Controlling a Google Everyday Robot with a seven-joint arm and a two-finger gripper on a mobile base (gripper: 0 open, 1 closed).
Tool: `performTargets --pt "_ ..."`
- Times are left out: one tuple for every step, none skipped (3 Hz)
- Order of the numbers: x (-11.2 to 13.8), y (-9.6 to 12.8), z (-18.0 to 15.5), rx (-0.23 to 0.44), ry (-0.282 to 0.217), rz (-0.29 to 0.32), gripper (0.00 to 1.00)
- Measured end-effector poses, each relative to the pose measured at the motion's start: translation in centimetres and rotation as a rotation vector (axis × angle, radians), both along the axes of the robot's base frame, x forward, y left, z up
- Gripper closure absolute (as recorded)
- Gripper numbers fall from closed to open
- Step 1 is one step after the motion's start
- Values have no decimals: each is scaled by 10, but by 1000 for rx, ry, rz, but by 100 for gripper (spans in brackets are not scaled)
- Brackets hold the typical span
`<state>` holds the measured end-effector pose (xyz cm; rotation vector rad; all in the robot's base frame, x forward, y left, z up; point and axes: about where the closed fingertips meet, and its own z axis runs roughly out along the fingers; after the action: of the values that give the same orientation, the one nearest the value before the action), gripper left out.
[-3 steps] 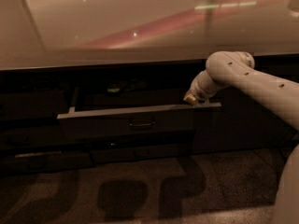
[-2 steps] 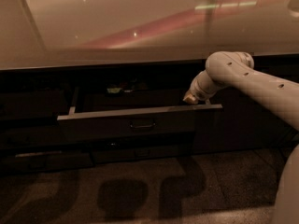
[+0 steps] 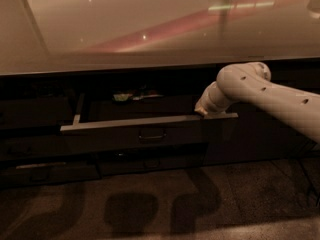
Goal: Open top drawer
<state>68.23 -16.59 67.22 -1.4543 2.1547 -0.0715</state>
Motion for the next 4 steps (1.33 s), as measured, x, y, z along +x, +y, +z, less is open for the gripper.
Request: performTargets --pt "-3 1 -1 -5 -1 5 100" --pt "-24 2 -8 -34 -13 27 100" --pt "-35 4 -18 -51 3 45 82" --pt "-25 5 -16 -47 26 33 58"
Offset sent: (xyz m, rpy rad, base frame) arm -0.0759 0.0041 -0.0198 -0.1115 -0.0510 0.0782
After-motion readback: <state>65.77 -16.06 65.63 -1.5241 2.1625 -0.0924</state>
